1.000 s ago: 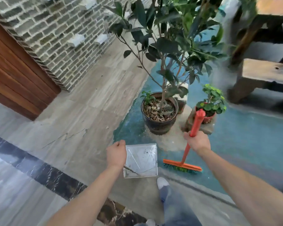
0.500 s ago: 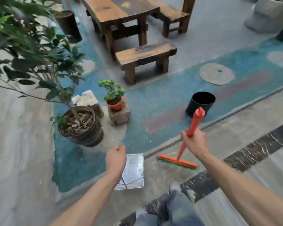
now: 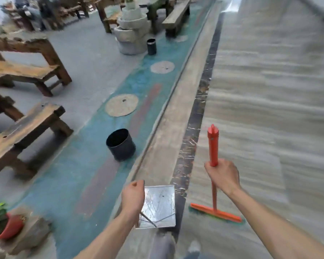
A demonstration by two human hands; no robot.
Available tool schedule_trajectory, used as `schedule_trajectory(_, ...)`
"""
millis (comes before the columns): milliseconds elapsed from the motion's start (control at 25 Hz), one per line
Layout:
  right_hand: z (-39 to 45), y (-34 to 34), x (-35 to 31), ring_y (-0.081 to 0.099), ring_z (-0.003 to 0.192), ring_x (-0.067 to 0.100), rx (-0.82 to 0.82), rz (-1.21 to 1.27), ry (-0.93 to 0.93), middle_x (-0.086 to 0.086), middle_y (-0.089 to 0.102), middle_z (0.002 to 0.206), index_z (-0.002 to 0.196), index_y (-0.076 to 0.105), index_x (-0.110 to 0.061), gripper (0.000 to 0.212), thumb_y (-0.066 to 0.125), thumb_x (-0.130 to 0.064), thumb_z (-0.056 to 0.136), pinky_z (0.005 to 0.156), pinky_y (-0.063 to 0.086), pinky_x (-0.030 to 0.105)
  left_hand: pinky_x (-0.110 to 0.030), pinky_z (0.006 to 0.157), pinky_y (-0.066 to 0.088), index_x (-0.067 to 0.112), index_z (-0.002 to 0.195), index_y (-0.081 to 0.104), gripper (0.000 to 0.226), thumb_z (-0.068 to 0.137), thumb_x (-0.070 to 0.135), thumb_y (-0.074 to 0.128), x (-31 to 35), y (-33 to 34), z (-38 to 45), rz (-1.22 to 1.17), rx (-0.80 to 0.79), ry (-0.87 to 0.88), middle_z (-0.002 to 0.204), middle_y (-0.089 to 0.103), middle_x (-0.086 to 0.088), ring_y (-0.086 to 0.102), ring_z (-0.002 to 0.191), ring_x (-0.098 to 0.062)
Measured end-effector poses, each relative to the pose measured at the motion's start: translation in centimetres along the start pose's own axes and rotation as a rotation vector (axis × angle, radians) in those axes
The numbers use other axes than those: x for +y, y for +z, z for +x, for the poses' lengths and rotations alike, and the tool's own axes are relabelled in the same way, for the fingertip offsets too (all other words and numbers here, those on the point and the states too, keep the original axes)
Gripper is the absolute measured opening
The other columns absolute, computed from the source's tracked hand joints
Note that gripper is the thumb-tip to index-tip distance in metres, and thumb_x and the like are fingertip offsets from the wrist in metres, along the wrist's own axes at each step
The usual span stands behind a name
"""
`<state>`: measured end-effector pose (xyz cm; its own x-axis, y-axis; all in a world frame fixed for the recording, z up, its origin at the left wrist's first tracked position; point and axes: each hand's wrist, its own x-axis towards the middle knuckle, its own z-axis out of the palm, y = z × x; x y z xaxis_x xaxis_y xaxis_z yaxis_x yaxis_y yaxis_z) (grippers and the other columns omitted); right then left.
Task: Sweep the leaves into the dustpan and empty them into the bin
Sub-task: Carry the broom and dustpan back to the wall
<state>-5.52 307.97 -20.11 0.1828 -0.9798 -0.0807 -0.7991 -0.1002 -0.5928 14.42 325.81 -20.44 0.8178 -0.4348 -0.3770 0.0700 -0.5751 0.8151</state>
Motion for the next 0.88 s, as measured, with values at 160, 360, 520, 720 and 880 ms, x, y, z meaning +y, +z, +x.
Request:
schedule_trajectory(160, 5.2, -9.1, 7.6, 0.057, 0.057, 0.033, 0.186, 0.066, 0.189, -0.003, 0.052, 0.046, 0.050, 0.051, -0.019, 0.032, 0.056, -0.036, 0.077, 0.048, 0.035, 0.029, -0.038, 0.058, 0.021, 0.015, 0.064, 0.035, 0.026, 0.082, 0.013, 0.054, 8.4, 10.4, -0.8, 0.006, -0.197, 0.109, 0.058, 0.021, -0.002, 0.021, 0.061, -0.019)
schedule_trajectory(360, 8.0, -19.4, 14.7, 0.060, 0.056, 0.025, 0.404, 0.196, 0.393, 0.001, 0.059, 0.049, 0.052, 0.058, -0.018, 0.034, 0.055, -0.041, 0.078, 0.054, 0.047, 0.032, -0.027, 0.047, 0.023, 0.019, 0.066, 0.035, 0.034, 0.076, 0.004, 0.064, 18.7, 21.1, -2.7, 0.024, -0.624, 0.349, 0.054, 0.030, 0.004, 0.025, 0.049, -0.015)
schedule_trajectory(520, 11.1, -27.6, 18.3, 0.062, 0.049, 0.005, 0.639, 0.412, 0.387, -0.004, 0.065, 0.051, 0.061, 0.063, -0.022, 0.033, 0.061, -0.048, 0.081, 0.049, 0.046, 0.023, -0.030, 0.051, 0.024, 0.020, 0.068, 0.039, 0.037, 0.072, -0.004, 0.066, 27.3, 29.9, -3.5, 0.048, -0.769, 0.588, 0.059, 0.033, -0.001, 0.028, 0.051, -0.015)
schedule_trajectory(720, 17.3, -35.4, 21.4, 0.062, 0.049, 0.020, 0.689, 0.584, 0.298, 0.004, 0.060, 0.045, 0.069, 0.062, -0.020, 0.021, 0.067, -0.032, 0.086, 0.058, 0.052, 0.038, -0.028, 0.048, 0.020, 0.025, 0.059, 0.032, 0.042, 0.070, -0.005, 0.059, 37.1, 40.7, -4.0, 0.031, -0.840, 0.732, 0.052, 0.029, 0.006, 0.022, 0.047, -0.014)
schedule_trajectory(880, 24.7, -40.8, 24.5, 0.062, 0.049, 0.022, 0.728, 0.526, 0.328, 0.001, 0.055, 0.043, 0.069, 0.060, -0.018, 0.024, 0.067, -0.033, 0.086, 0.066, 0.053, 0.043, -0.020, 0.041, 0.017, 0.023, 0.060, 0.029, 0.042, 0.073, -0.008, 0.055, 44.8, 50.7, -3.0, -0.031, -0.961, 0.735, 0.044, 0.026, 0.012, 0.017, 0.040, -0.010)
